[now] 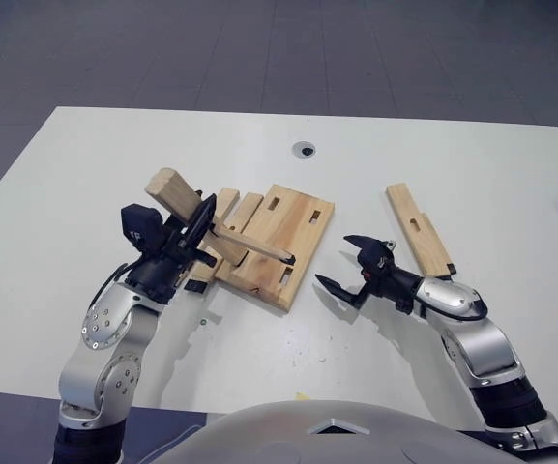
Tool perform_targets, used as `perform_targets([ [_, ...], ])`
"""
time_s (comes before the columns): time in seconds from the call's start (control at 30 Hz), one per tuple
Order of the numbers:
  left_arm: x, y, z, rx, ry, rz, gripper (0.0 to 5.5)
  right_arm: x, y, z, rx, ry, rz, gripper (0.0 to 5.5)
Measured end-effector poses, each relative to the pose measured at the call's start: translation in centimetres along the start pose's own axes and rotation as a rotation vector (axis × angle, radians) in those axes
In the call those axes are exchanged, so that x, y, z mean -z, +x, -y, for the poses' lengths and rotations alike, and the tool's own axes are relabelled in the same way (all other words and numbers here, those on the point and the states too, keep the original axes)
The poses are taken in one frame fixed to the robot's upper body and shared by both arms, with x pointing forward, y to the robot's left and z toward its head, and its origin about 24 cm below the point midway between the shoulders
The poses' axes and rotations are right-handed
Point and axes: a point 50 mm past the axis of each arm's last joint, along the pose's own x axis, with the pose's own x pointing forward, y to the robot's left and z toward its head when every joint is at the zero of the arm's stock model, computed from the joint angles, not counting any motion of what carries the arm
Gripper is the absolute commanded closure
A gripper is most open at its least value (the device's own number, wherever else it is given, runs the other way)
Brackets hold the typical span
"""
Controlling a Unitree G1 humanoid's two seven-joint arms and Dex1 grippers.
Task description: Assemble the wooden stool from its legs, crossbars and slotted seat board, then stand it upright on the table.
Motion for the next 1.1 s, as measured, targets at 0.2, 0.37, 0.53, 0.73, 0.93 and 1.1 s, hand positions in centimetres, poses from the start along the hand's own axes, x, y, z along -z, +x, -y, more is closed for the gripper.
perform_targets([
  [0.2,-0.2,2.6,0.1,0.031,0.026,0.017,4.47,-0.2,0.5,0.5,0.022,-0.01,0.021,0.1],
  [0.37,-0.6,5.1,0.8,0.123,0.03,0.029,4.47,-0.4,0.9,0.7,0.024,-0.015,0.032,0.1],
  [0.53,-0.3,6.9,1.2,0.191,0.063,0.047,4.47,-0.6,1.2,1.0,0.028,-0.016,0.041,0.1],
  [0.73,-0.1,7.7,1.6,0.204,0.058,0.063,4.47,-0.7,1.4,0.7,0.023,-0.025,0.049,0.1],
  [0.93,-0.6,7.8,1.6,0.187,0.077,0.075,4.11,-0.8,1.6,0.6,0.031,0.001,0.058,0.1],
  [1.1,-4.8,8.4,2.2,0.169,0.156,0.214,3.27,-1.6,2.2,0.5,0.026,0.043,0.091,0.1],
])
